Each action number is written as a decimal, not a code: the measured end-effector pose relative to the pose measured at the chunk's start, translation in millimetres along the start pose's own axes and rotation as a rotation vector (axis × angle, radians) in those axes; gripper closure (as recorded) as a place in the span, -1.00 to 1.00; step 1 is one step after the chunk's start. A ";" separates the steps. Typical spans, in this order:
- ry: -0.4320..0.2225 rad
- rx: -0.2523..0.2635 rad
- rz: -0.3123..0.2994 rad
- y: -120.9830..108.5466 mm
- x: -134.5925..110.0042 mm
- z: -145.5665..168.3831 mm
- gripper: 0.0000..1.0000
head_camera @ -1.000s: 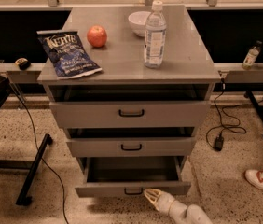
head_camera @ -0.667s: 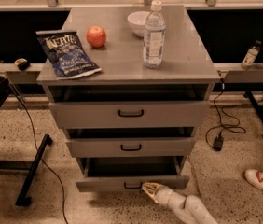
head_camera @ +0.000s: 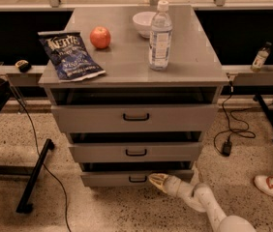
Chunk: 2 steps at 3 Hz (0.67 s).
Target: Close bottom drawer
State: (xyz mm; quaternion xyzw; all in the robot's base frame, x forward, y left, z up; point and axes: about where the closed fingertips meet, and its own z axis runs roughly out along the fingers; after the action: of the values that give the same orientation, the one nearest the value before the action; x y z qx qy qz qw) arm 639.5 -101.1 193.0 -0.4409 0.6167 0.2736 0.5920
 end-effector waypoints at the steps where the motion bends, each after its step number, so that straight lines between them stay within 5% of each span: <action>1: 0.006 -0.012 0.000 -0.9 3.6 -5.0 1.00; 2: 0.021 -0.027 -0.037 4.8 -1.9 -21.4 1.00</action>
Offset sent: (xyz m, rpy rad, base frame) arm -0.0521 -0.0194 0.0168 -0.0645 -0.0296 0.0691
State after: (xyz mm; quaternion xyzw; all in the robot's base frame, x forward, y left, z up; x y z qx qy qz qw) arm 624.7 -116.8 197.2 -0.4630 0.6110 0.2664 0.5842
